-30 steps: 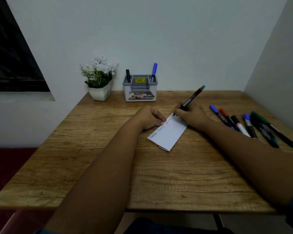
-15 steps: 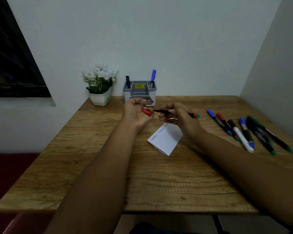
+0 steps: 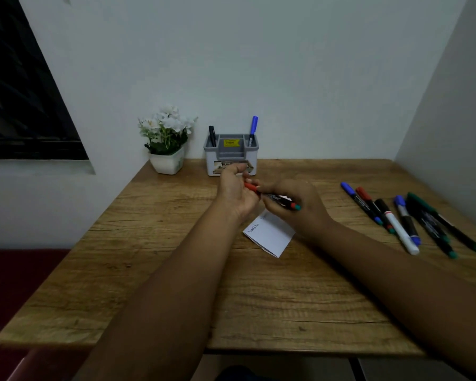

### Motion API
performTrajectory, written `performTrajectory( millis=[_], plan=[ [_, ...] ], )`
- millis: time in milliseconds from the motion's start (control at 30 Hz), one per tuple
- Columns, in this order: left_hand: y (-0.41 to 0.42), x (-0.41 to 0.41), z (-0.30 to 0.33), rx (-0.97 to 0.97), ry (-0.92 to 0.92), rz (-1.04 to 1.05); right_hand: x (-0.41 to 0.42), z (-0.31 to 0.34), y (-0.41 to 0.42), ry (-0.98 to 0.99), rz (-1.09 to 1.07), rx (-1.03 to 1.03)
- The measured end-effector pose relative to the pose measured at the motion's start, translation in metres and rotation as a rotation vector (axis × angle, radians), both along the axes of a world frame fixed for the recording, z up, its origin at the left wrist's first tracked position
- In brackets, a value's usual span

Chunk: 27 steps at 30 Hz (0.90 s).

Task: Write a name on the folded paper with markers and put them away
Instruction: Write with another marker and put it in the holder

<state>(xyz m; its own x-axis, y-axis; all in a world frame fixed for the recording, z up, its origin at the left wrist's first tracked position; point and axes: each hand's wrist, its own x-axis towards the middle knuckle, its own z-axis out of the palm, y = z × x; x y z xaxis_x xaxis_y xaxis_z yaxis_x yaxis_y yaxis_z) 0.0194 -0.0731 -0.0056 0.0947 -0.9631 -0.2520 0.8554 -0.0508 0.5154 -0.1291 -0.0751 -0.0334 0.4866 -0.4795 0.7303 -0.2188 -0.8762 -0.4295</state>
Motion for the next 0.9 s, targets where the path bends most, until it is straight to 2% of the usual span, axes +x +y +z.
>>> performTrajectory(
  millis=[100, 200, 267, 367, 467, 500, 567, 667, 733, 833, 900],
  plan=[
    [0.003, -0.005, 0.003, -0.034, -0.013, 0.060, 0.004, -0.004, -0.007, 0.062, -0.008, -0.107],
    [0.007, -0.008, 0.006, -0.077, 0.023, 0.040, 0.008, 0.000, -0.010, -0.044, 0.026, -0.044],
    [0.007, -0.004, 0.008, -0.084, -0.034, 0.024, 0.010, 0.003, -0.010, -0.088, 0.038, 0.031],
    [0.006, 0.010, 0.010, -0.066, -0.195, 0.066, 0.014, 0.012, -0.005, -0.063, 0.053, 0.283],
    [0.001, 0.028, 0.011, -0.101, -0.205, 0.246, 0.015, 0.022, -0.001, -0.097, 0.176, 0.716],
    [0.000, 0.032, 0.011, -0.132, -0.227, 0.290, 0.017, 0.024, -0.001, -0.109, 0.178, 0.781],
    [-0.001, 0.034, 0.012, -0.200, -0.329, 0.331, 0.027, 0.027, -0.003, -0.044, 0.108, 0.766],
    [0.003, 0.033, 0.016, -0.307, -0.438, 0.320, 0.045, 0.034, -0.006, 0.255, -0.021, 0.567],
    [0.006, 0.037, 0.019, -0.379, -0.438, 0.318, 0.055, 0.040, -0.009, 0.396, -0.048, 0.542],
    [0.003, 0.049, 0.016, -0.385, -0.444, 0.371, 0.067, 0.049, -0.023, 0.350, -0.025, 0.658],
    [-0.004, 0.055, 0.009, -0.299, -0.604, 0.432, 0.073, 0.056, -0.041, 0.249, -0.064, 0.688]
  ],
)
